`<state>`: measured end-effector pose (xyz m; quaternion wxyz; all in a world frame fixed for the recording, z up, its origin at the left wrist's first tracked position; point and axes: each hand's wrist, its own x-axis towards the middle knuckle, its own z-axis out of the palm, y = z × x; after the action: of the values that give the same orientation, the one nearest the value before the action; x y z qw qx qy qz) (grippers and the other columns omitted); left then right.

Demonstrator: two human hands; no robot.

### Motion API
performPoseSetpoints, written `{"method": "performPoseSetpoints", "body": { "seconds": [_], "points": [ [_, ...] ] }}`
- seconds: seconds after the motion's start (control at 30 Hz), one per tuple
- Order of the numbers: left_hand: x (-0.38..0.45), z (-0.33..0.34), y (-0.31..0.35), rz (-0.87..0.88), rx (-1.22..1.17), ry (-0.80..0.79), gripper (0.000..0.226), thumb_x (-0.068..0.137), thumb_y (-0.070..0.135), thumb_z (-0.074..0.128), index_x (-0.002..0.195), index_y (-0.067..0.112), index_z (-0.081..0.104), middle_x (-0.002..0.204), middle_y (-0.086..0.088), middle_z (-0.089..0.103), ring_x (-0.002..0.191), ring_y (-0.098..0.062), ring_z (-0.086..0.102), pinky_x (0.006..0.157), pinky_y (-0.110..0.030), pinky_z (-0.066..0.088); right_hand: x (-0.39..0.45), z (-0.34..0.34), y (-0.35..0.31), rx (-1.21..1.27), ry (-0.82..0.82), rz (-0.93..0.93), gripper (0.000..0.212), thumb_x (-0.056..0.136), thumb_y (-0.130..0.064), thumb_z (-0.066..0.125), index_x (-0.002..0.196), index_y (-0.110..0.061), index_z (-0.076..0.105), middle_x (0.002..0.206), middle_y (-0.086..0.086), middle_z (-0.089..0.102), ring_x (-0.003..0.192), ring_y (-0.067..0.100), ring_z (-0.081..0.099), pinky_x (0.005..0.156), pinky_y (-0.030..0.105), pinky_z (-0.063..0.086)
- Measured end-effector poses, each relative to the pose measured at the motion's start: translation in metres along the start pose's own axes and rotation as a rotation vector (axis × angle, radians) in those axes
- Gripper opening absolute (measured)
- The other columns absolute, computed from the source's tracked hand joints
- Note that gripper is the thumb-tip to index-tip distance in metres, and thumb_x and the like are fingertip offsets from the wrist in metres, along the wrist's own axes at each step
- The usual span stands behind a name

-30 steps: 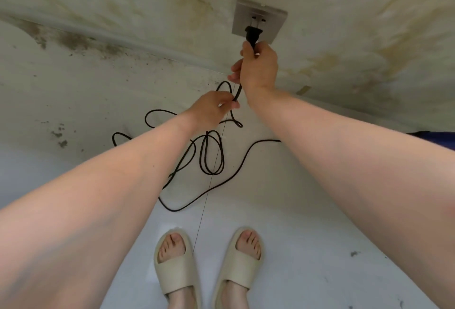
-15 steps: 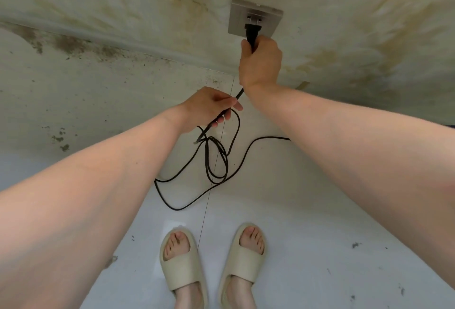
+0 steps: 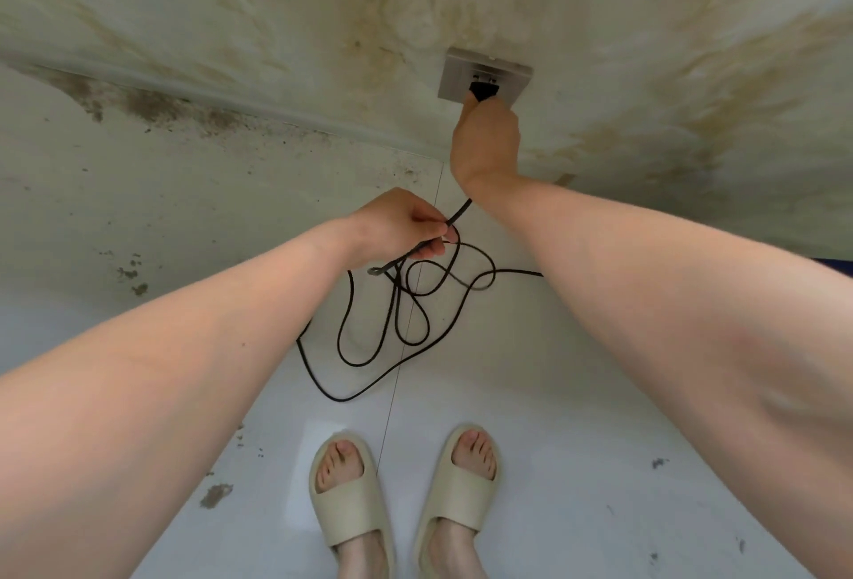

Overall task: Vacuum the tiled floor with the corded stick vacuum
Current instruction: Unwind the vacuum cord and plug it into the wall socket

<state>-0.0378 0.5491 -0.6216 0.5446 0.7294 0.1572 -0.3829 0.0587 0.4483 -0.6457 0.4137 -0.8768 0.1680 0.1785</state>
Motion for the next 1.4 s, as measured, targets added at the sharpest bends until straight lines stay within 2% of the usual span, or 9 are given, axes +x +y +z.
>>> {"method": "performPoseSetpoints", "body": {
  "seconds": [0.3,0.4,0.53,0.73,1.0,1.1,1.23,1.33,1.4],
  "points": [
    [-0.002,-0.017,0.003,-0.008,0.140,0.012,0.023,0.099,0.012,0.049,0.096,0.008,0.071,0.067,0.005,0.064,0.052,0.005,0.058,0.055,-0.002,0.045,-0.005,0.000,-0.009,-0.101,0.001,0.026,0.028,0.103,-0.009,0.033,0.119,0.001,0.053,0.122,0.014,0.058,0.111,0.024,0.056,0.070,0.022,0.038],
    [0.000,-0.015,0.009,0.011,0.108,-0.003,0.022,0.099,0.014,0.050,0.100,0.008,0.072,0.083,-0.002,0.070,0.069,-0.004,0.063,0.069,-0.008,0.053,0.001,-0.007,-0.007,-0.135,-0.001,-0.024,0.027,0.103,-0.006,0.030,0.112,-0.001,0.055,0.120,0.016,0.058,0.111,0.028,0.056,0.077,0.029,0.041],
    [0.004,-0.004,0.011,-0.025,0.136,-0.058,0.025,0.100,0.010,0.048,0.103,0.000,0.070,0.080,-0.005,0.066,0.066,-0.007,0.061,0.059,-0.008,0.051,-0.001,-0.002,-0.005,-0.142,-0.012,-0.005,0.029,0.104,-0.010,0.031,0.120,0.001,0.051,0.125,0.015,0.056,0.112,0.027,0.054,0.067,0.018,0.031],
    [0.009,-0.012,0.012,-0.001,0.162,-0.031,0.024,0.100,0.012,0.048,0.102,0.004,0.071,0.081,-0.004,0.067,0.068,-0.008,0.060,0.072,-0.016,0.054,0.003,-0.009,-0.007,-0.269,0.012,-0.079,0.029,0.104,-0.014,0.031,0.108,0.000,0.056,0.115,0.018,0.061,0.106,0.030,0.058,0.068,0.027,0.035],
    [0.016,-0.025,0.009,-0.025,0.261,-0.066,0.025,0.099,0.009,0.046,0.102,0.001,0.070,0.078,-0.003,0.065,0.060,-0.004,0.058,0.060,-0.011,0.050,0.009,0.003,-0.017,-0.223,-0.001,0.013,0.029,0.103,-0.014,0.036,0.121,0.002,0.052,0.124,0.016,0.058,0.114,0.027,0.055,0.076,0.024,0.038],
    [0.015,-0.035,0.013,-0.024,0.418,-0.056,0.028,0.100,0.013,0.044,0.106,0.003,0.070,0.094,-0.005,0.068,0.073,-0.007,0.059,0.068,-0.012,0.047,0.007,0.007,-0.017,-0.135,0.012,0.079,0.034,0.104,-0.025,0.036,0.126,-0.002,0.047,0.123,0.014,0.058,0.112,0.028,0.057,0.086,0.031,0.046],
    [0.002,-0.044,0.026,-0.049,0.666,0.039,0.035,0.102,0.026,0.040,0.129,0.010,0.057,0.140,-0.009,0.048,0.123,-0.021,0.047,0.103,-0.027,0.034,-0.020,-0.013,-0.018,-0.068,-0.055,0.041,0.042,0.103,-0.031,0.037,0.134,-0.002,0.036,0.118,0.014,0.059,0.105,0.029,0.060,0.084,0.034,0.047],
    [-0.029,-0.049,0.042,-0.079,0.660,0.051,0.021,0.100,0.015,0.037,0.096,0.006,0.056,0.105,-0.014,0.053,0.088,-0.021,0.051,0.075,-0.019,0.041,-0.064,-0.045,-0.009,-0.113,-0.162,0.097,0.021,0.101,-0.023,0.043,0.109,-0.004,0.044,0.108,0.014,0.058,0.092,0.027,0.055,0.075,0.031,0.041],
    [-0.060,-0.049,0.061,-0.051,0.634,0.051,0.026,0.098,0.014,0.041,0.100,-0.003,0.061,0.104,-0.015,0.061,0.089,-0.025,0.058,0.076,-0.020,0.045,-0.106,-0.075,-0.003,-0.006,-0.210,0.186,0.015,0.100,-0.018,0.044,0.088,-0.010,0.046,0.094,0.017,0.062,0.072,0.025,0.055,0.064,0.032,0.044]
  ]
}}
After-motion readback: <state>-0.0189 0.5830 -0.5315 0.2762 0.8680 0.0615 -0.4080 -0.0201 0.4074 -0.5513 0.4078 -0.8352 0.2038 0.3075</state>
